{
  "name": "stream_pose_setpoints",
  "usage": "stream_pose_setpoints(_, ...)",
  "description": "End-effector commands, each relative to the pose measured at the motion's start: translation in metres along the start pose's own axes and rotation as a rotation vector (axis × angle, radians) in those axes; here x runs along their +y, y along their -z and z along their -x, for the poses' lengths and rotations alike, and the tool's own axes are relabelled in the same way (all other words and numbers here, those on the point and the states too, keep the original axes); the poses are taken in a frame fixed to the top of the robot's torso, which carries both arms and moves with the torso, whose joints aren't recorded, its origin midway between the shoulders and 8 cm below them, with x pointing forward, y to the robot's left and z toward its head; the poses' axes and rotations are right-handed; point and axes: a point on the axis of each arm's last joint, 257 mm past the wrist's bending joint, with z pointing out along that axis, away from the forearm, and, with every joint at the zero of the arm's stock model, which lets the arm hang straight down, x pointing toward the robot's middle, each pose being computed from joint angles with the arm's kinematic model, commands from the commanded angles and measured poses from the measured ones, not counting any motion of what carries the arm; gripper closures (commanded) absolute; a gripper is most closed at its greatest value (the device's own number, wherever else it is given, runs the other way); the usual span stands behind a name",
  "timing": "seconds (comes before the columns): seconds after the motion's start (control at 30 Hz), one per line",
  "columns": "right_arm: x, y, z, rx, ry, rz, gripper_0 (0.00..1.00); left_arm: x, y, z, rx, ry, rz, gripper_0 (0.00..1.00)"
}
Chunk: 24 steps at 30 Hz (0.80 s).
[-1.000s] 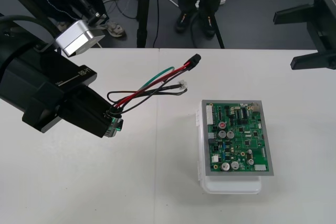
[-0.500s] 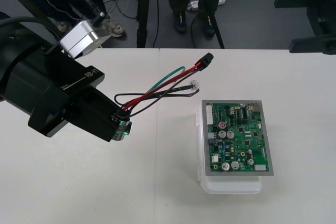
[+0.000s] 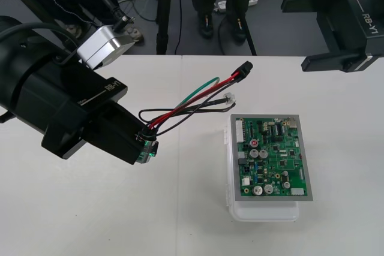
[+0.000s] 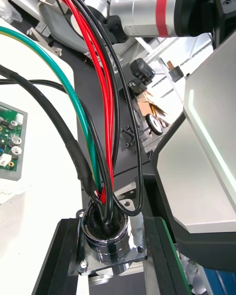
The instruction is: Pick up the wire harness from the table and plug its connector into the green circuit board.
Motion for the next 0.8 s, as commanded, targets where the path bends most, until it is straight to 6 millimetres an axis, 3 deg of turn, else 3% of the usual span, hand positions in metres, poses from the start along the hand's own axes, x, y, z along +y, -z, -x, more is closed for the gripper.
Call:
stream_pose_setpoints(0.03,0.023,-0.029,0.016,-0.034,0.058,0.122,0.0,-0.004,-0.009,0.022,-0.024,-0.119,0.008,1.0)
stream_pose_setpoints(0.27,0.036,-0.044,0.01,-0.058,0.039,0.179,0.0,-0.003,-0.008,0.026,-0.037,-0.12,0.015,1.0)
stream_pose_setpoints(0.57,0.048,-0.061,0.029,-0.146,0.085,0.226,0.0,-0.002,-0.009,0.027,-0.04,-0.12,0.017,1.0)
stream_pose_setpoints(0.8,0.049,-0.065,0.032,-0.166,0.094,0.232,0.0,-0.002,-0.009,0.027,-0.041,-0.121,0.016,1.0)
